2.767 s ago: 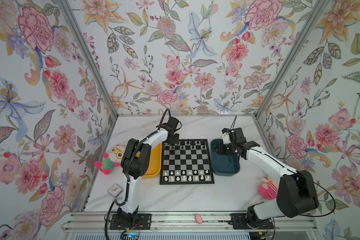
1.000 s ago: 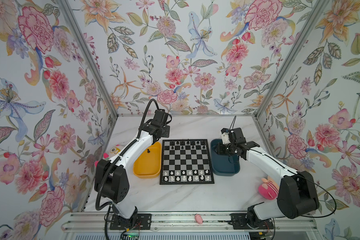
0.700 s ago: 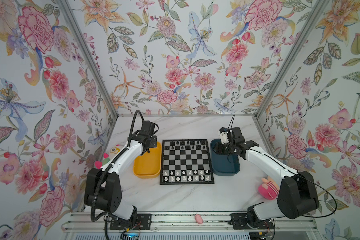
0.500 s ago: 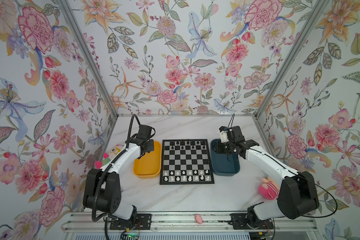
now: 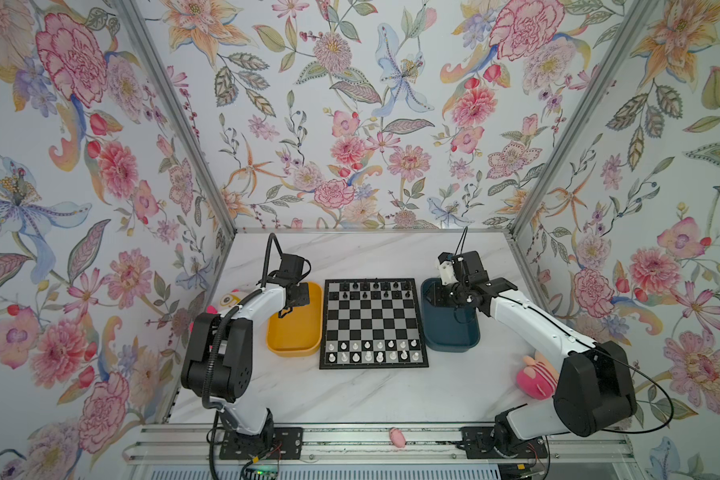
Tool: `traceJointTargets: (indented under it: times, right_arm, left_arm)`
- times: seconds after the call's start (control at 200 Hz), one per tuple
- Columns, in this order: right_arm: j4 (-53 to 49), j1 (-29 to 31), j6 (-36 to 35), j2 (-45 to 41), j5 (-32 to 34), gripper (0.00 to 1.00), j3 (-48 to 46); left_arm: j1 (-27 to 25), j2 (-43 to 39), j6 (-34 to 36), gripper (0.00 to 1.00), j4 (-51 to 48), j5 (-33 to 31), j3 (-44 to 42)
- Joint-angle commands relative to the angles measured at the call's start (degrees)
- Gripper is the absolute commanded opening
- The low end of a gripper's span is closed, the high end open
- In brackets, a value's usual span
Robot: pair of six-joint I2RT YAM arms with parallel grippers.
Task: Set up the chess pieces on the board
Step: 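Lower the open left gripper around the last black piece in the yellow tray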
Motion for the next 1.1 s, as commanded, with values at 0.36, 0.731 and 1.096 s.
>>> traceJointTargets:
  times: [0.36,0.731,1.096]
  right_arm:
    - [-1.2,0.4,0.9,0.9,1.1,0.29,1.1]
    - [-1.2,0.4,1.0,0.8,1.2,0.29,0.7]
    - [-1.1,0.5,1.0,0.7,1.3,0.29,0.5]
  left_arm:
    - [2.1,4.3,0.7,0.37,3.0,2.3,0.8]
    - [2.7,6.4,0.9,0.35,3.1,2.7,1.5]
    - [2.7,7.1,0.8,0.31,3.3,3.5,1.5]
